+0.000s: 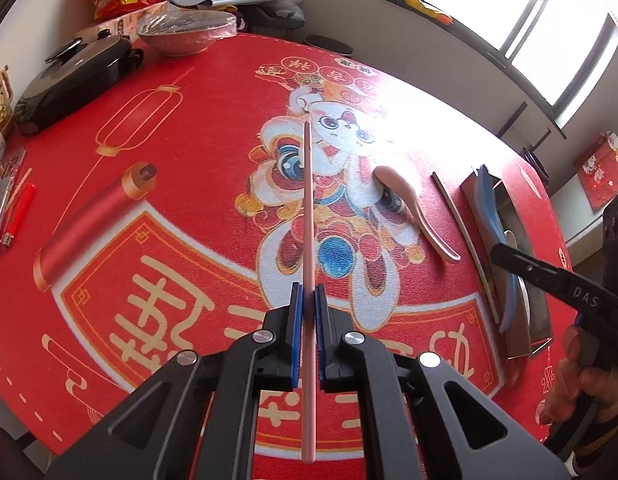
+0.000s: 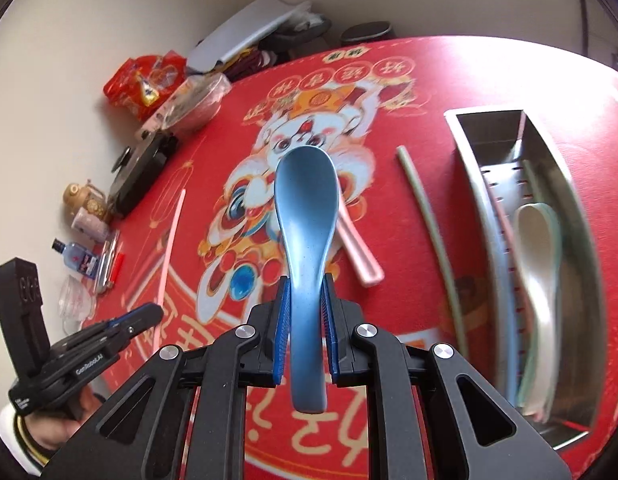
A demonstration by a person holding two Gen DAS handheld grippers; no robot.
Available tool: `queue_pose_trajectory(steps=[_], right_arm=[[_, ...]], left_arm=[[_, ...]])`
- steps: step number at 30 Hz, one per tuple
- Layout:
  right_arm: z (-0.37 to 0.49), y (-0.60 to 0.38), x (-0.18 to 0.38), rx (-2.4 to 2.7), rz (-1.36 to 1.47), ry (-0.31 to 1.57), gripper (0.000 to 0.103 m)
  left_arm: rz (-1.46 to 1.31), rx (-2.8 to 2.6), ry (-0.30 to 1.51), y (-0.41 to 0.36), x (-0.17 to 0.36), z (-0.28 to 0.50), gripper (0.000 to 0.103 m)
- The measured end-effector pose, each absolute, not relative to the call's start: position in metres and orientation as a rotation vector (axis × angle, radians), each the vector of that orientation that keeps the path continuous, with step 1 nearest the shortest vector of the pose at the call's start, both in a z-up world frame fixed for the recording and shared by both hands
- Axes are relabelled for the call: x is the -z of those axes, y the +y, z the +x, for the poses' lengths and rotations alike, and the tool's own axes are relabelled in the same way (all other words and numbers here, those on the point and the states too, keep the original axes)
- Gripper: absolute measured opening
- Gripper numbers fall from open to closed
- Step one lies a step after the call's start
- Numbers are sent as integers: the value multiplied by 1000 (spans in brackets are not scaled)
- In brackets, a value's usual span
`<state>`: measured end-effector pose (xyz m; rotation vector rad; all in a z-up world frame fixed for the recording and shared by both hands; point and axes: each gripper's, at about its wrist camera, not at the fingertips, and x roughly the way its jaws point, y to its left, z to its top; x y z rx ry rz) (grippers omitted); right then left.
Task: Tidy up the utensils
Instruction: 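Lower the blue spoon into the caddy with the right gripper while the left carries the pink chopstick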
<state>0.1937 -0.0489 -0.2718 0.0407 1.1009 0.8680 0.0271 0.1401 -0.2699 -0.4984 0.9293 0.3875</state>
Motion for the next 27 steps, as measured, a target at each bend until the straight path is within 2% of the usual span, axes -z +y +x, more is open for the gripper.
queue_pose_trajectory(steps=[4,10,27], right_arm=[[214,-90,266,-747,-5,1044,15],[236,-134,290,-603,-42,1115,15],[250,-141,310,-607,-50,1191,16]], left_arm=[[-472,-337,933,122,267,45,6],[-450,-291,935,102,265,61,6],[-467,-315,945,89,265,58,6]])
